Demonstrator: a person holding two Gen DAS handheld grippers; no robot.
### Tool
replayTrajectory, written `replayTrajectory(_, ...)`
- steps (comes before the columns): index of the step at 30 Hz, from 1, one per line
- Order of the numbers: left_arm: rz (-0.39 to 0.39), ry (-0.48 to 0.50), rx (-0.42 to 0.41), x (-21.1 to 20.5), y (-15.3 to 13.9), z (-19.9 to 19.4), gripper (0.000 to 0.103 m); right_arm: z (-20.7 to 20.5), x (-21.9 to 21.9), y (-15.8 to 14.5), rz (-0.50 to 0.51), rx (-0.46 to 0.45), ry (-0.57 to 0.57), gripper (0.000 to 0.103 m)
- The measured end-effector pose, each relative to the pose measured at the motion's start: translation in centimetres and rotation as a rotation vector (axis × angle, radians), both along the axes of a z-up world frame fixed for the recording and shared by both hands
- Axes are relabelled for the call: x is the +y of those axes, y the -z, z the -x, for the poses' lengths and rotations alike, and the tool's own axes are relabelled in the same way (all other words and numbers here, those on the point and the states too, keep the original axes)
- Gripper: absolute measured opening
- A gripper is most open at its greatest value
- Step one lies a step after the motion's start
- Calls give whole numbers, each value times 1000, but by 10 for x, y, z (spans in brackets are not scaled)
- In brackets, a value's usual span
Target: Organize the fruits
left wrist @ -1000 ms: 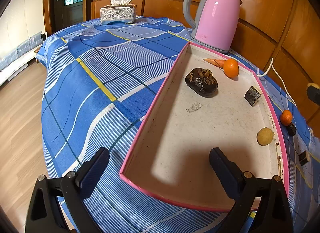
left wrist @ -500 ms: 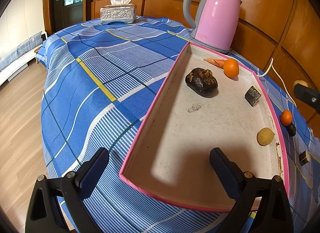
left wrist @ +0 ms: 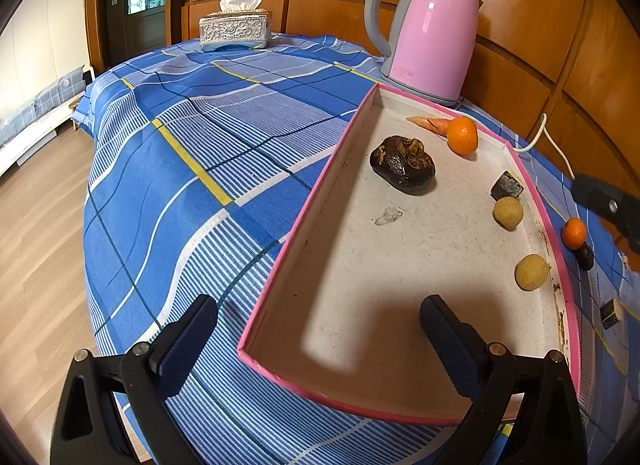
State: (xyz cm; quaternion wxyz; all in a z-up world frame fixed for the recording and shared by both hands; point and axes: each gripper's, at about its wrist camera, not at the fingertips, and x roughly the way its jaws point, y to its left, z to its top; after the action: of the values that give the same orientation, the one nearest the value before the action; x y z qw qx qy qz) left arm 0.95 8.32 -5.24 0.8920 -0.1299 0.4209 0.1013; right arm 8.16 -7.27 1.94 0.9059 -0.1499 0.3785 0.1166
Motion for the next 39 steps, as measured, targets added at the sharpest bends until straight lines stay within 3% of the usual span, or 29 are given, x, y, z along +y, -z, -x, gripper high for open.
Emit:
replayTrajectory(17, -14, 4, -5, 1, -2, 1, 102, 17, -99, 15, 8, 51, 250, 37)
replayTrajectory(39, -37, 16, -21, -3, -6, 3, 102, 75, -280, 37, -1, 84, 787, 37)
